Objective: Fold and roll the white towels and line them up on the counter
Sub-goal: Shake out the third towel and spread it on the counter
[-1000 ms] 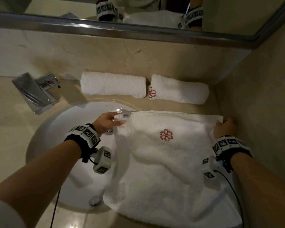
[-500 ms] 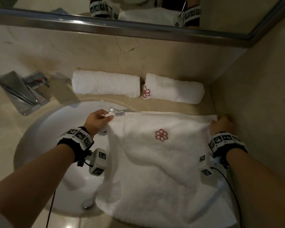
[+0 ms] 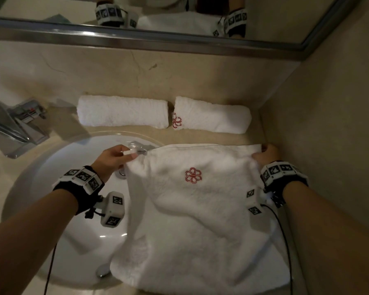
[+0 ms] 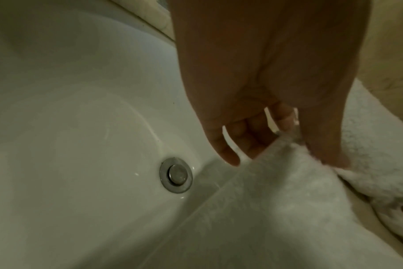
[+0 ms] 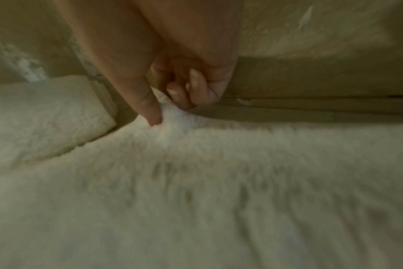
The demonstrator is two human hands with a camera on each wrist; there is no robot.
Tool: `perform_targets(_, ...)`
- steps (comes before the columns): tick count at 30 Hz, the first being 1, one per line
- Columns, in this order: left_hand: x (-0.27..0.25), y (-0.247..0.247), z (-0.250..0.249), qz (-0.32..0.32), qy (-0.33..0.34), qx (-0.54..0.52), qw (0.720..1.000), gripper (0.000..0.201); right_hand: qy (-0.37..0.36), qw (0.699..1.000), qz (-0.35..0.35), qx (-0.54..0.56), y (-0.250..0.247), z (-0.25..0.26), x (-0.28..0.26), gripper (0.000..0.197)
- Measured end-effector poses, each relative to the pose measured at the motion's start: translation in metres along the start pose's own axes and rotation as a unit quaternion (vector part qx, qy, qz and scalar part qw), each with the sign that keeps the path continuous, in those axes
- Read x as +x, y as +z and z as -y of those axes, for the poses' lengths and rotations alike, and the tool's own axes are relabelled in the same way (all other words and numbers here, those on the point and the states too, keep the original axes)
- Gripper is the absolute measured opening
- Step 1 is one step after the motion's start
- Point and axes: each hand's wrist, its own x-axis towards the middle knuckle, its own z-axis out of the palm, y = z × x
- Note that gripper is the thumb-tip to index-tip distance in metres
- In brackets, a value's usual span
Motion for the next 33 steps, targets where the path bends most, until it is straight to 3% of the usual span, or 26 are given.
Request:
perform_targets(3,-0.005,-0.003,-0.004,0.038,-0.014,0.008,0.999,0.018,-0.01,1.0,-0.001,0.023,-0.002,-0.001,0.002,0.018)
perform_targets(4,-0.006,-0.005,-0.004,0.035,-0.009,0.027,0.999,0.018,-0.015,0.999,-0.007,0.033,-0.003,-0.001,0.002,0.022)
perform_targets(6,-0.007,-0.01,-0.006,0.007,0.008,0.075,0.997,0.006,-0.027,0.998,-0.016,0.046,-0.004,-0.002,0.0,0.024)
perform_targets(9,-0.01,-0.013,-0.013,-0.064,0.035,0.073,0.995,0.016,-0.043,0.997,-0.022,0.056,-0.011,-0.003,-0.003,0.013)
perform_targets(11,-0.015,-0.011,-0.023,-0.116,0.05,0.06,0.99,0.019,-0.034,0.998,-0.029,0.045,-0.017,-0.003,-0.002,0.018)
perform_targets(15,-0.028,-0.004,-0.051,-0.145,0.104,0.057,0.982,0.021,-0.005,0.998,-0.026,0.059,-0.032,0.008,-0.014,0.02)
perform_targets(21,-0.057,0.001,-0.079,-0.164,0.136,0.042,0.976,0.026,0.033,0.965,-0.006,0.261,-0.052,0.021,-0.033,0.004)
perform_targets(26,-0.09,-0.007,-0.095,-0.166,0.142,0.011,0.976,0.022,-0.012,0.965,0.001,0.264,-0.078,0.023,-0.045,0.02)
perform_targets(28,-0.106,-0.009,-0.103,-0.165,0.156,0.003,0.974,0.02,-0.041,0.961,0.004,0.274,-0.09,0.027,-0.053,0.007)
perform_targets(33,-0.145,-0.016,-0.118,-0.197,0.181,-0.007,0.964,0.024,-0.086,0.939,-0.002,0.332,-0.112,0.039,-0.082,0.033)
